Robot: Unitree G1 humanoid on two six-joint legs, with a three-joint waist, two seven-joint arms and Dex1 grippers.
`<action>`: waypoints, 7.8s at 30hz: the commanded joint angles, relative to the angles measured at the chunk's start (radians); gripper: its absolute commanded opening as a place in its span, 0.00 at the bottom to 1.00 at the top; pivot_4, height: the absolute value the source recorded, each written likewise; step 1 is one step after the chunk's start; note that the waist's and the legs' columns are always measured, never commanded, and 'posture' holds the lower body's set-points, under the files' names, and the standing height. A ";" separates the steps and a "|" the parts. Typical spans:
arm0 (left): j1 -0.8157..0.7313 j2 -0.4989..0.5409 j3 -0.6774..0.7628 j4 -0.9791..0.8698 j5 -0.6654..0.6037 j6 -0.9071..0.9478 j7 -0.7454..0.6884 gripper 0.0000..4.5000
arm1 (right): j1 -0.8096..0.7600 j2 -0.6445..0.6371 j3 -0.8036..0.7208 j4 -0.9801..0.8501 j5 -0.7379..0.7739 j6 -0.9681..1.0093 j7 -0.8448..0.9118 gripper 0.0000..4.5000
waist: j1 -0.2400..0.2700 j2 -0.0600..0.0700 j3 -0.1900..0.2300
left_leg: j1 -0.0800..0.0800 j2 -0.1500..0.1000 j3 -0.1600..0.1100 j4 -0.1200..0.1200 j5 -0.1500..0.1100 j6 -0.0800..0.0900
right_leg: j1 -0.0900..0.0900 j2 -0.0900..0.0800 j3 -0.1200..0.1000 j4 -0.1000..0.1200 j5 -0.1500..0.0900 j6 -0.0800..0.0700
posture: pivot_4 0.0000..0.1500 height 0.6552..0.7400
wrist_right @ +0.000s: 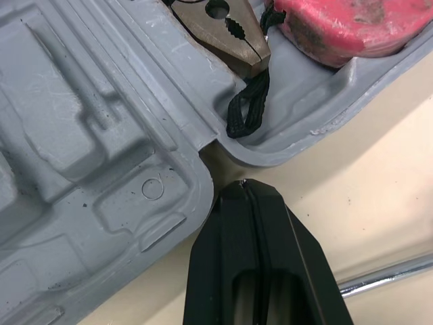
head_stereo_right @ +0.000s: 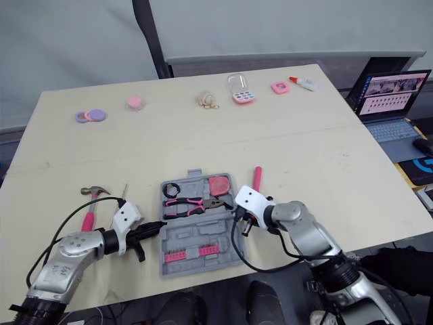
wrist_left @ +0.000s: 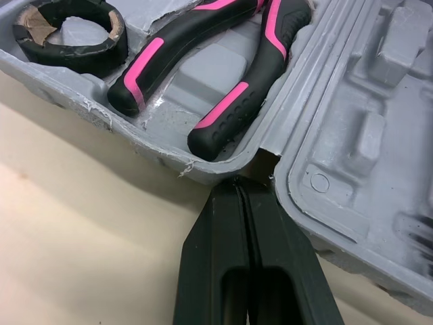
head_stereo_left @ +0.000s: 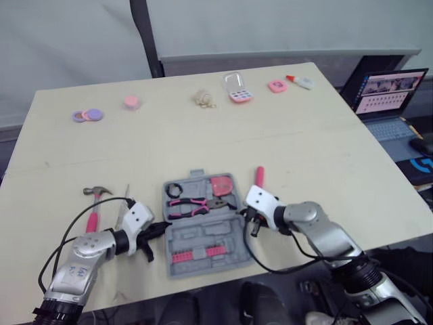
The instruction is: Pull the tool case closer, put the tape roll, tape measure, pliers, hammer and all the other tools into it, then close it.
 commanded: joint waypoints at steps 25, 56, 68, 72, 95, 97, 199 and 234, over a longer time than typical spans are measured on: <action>-0.031 -0.023 -0.016 0.014 0.021 0.038 0.030 0.01 | -0.046 0.034 -0.024 0.057 -0.022 -0.019 -0.040 0.01 | 0.000 0.000 0.000 | 0.000 0.000 0.000 0.000 0.000 0.000 | 0.000 0.000 0.000 0.000 0.000 0.000 | 1.00 0.87; 0.079 0.057 0.108 -0.140 -0.057 0.195 0.024 0.01 | -0.011 -0.086 -0.075 -0.121 0.007 0.055 0.015 0.01 | -0.009 0.002 0.001 | -0.001 0.001 0.001 -0.003 0.000 0.000 | -0.001 0.001 -0.001 -0.004 0.000 0.001 | 1.00 0.87; 0.199 0.172 0.477 -0.337 -0.398 0.383 -0.135 0.01 | 0.036 -0.204 -0.314 -0.499 0.290 0.333 0.113 0.01 | -0.002 0.004 0.003 | -0.003 0.002 -0.002 -0.004 0.000 0.001 | -0.002 -0.002 -0.001 -0.006 0.000 0.001 | 1.00 0.87; 0.377 0.169 0.621 -0.413 -0.478 0.386 -0.229 0.01 | 0.239 -0.287 -0.467 -0.602 0.393 0.335 0.168 0.01 | -0.003 0.004 0.003 | -0.005 0.001 -0.002 -0.005 -0.002 0.002 | -0.001 -0.001 -0.002 -0.010 0.000 0.001 | 1.00 0.87; 0.934 -0.197 0.686 -0.177 -0.353 -0.249 -0.423 0.13 | 0.882 -0.302 -0.703 -0.537 0.492 -0.002 0.241 0.12 | 0.010 -0.002 0.002 | -0.001 0.003 0.004 0.000 -0.012 0.012 | 0.001 -0.003 0.003 -0.018 -0.005 -0.011 | 1.00 0.87; 0.931 -0.191 0.677 -0.172 -0.360 -0.252 -0.429 0.28 | 0.905 -0.314 -0.726 -0.540 0.503 0.009 0.252 0.28 | 0.015 -0.002 0.002 | -0.001 0.002 0.004 0.000 -0.012 0.013 | 0.001 -0.003 0.003 -0.018 -0.005 -0.010 | 1.00 0.87; -0.029 -0.209 0.301 -0.312 -0.105 0.672 0.726 0.97 | 0.725 -0.314 -0.802 -0.612 0.618 -0.233 0.160 0.98 | 0.025 -0.006 -0.003 | 0.002 -0.002 0.007 0.004 -0.006 0.005 | 0.003 0.004 0.010 -0.007 0.005 0.006 | 1.00 0.87; -0.047 -0.227 0.243 -0.198 -0.019 0.566 0.670 0.01 | 0.732 -0.303 -0.788 -0.586 0.590 -0.264 0.172 1.00 | 0.032 -0.005 -0.003 | 0.003 -0.002 0.006 0.004 -0.005 0.006 | 0.004 0.002 0.010 -0.006 0.005 0.007 | 1.00 0.87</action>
